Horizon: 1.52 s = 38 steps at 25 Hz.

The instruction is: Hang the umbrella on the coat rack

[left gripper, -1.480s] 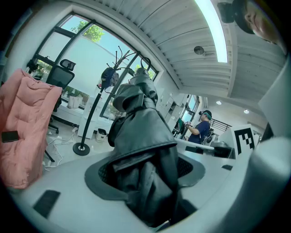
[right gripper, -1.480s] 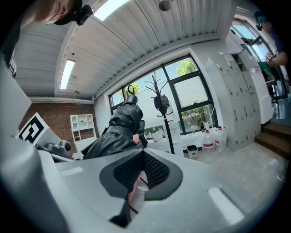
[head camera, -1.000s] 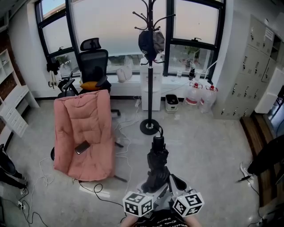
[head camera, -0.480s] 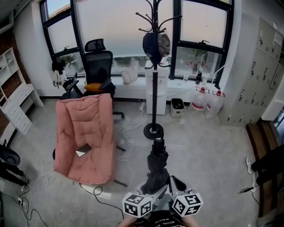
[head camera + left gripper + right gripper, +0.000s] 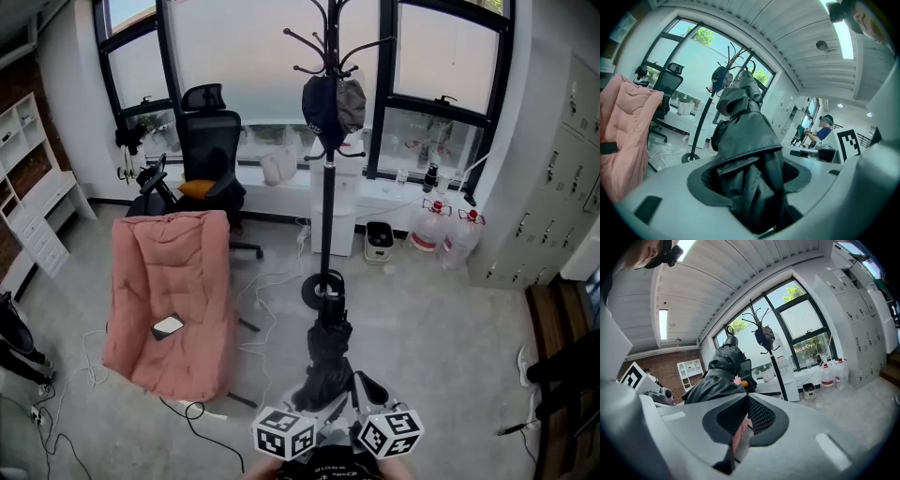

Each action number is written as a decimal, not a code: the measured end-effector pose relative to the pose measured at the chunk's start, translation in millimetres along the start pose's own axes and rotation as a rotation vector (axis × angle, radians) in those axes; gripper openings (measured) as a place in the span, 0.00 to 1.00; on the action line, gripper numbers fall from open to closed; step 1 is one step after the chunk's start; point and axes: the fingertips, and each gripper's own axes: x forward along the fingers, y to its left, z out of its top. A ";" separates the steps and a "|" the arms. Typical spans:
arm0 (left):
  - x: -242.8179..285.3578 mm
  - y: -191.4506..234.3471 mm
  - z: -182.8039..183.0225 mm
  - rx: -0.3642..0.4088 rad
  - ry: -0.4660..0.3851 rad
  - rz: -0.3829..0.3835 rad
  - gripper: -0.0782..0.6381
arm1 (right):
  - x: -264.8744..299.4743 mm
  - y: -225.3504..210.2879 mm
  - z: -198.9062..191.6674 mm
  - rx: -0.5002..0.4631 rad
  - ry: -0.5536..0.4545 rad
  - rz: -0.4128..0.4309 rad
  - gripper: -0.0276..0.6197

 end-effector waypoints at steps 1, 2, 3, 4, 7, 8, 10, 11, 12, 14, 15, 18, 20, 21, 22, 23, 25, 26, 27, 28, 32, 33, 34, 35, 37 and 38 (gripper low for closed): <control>7.3 1.0 3.8 0.000 0.000 0.004 0.51 | 5.1 -5.5 4.0 0.001 0.001 0.008 0.05; 14.8 2.2 7.0 -0.002 0.001 0.009 0.51 | 9.9 -11.1 7.6 0.002 0.003 0.016 0.05; 22.0 3.5 9.6 -0.006 0.001 0.015 0.51 | 14.4 -16.7 10.7 0.001 0.007 0.024 0.05; 29.1 4.8 12.0 -0.010 0.001 0.022 0.51 | 18.4 -22.0 13.6 0.001 0.011 0.033 0.05; 50.0 7.6 19.5 -0.019 -0.006 0.041 0.51 | 29.3 -38.4 22.8 -0.002 0.018 0.056 0.05; 57.3 8.2 22.4 -0.020 -0.008 0.046 0.51 | 33.1 -44.3 26.1 -0.002 0.019 0.061 0.05; 71.6 8.6 27.7 -0.025 -0.012 0.056 0.51 | 39.9 -55.9 32.5 -0.001 0.023 0.074 0.05; 78.0 8.5 29.5 -0.030 -0.013 0.060 0.51 | 42.3 -61.2 35.0 -0.002 0.026 0.080 0.05; 83.9 8.2 30.6 -0.035 -0.015 0.065 0.51 | 44.2 -66.1 37.0 -0.004 0.030 0.087 0.05; 95.1 7.5 32.4 -0.043 -0.017 0.072 0.51 | 48.0 -75.9 39.3 -0.012 0.046 0.099 0.05; 100.8 7.3 33.8 -0.045 -0.019 0.075 0.51 | 50.6 -81.3 39.5 -0.016 0.062 0.103 0.05; 116.0 7.3 37.1 -0.049 -0.017 0.084 0.51 | 57.8 -95.9 39.9 -0.015 0.102 0.120 0.05; 122.6 7.5 37.4 -0.055 -0.015 0.089 0.51 | 59.2 -102.1 41.4 -0.009 0.105 0.132 0.05; 125.0 7.6 37.6 -0.057 -0.013 0.090 0.51 | 59.8 -104.0 42.1 -0.007 0.104 0.135 0.05; 127.0 7.9 37.9 -0.058 -0.012 0.091 0.51 | 60.6 -105.3 42.9 -0.005 0.101 0.136 0.05; 128.9 8.4 38.6 -0.059 -0.010 0.090 0.51 | 61.7 -106.6 43.6 -0.003 0.098 0.135 0.05; 133.1 9.7 40.1 -0.062 -0.009 0.088 0.51 | 64.3 -109.6 45.2 0.004 0.092 0.134 0.05; 135.0 10.2 40.5 -0.065 -0.010 0.088 0.51 | 65.2 -111.2 45.6 0.006 0.090 0.136 0.05; 136.7 10.6 40.6 -0.067 -0.011 0.089 0.51 | 65.8 -112.6 45.7 0.008 0.088 0.138 0.05; 138.1 11.0 41.0 -0.067 -0.012 0.090 0.51 | 66.5 -113.8 45.9 0.009 0.087 0.140 0.05; 140.5 13.4 44.2 -0.064 -0.013 0.089 0.51 | 70.0 -114.7 48.0 0.012 0.081 0.143 0.05; 141.8 14.3 45.2 -0.061 -0.012 0.089 0.51 | 71.3 -115.4 48.8 0.013 0.081 0.143 0.05; 143.7 15.4 46.8 -0.057 -0.012 0.089 0.51 | 73.0 -116.7 49.9 0.014 0.080 0.142 0.05; 146.0 16.6 48.5 -0.054 -0.012 0.087 0.51 | 75.2 -118.4 51.3 0.015 0.078 0.141 0.05; 151.0 19.4 51.3 -0.050 -0.012 0.081 0.51 | 79.8 -121.9 53.2 0.019 0.073 0.137 0.05; 153.6 21.1 52.5 -0.049 -0.011 0.078 0.51 | 82.4 -123.6 53.8 0.020 0.071 0.134 0.05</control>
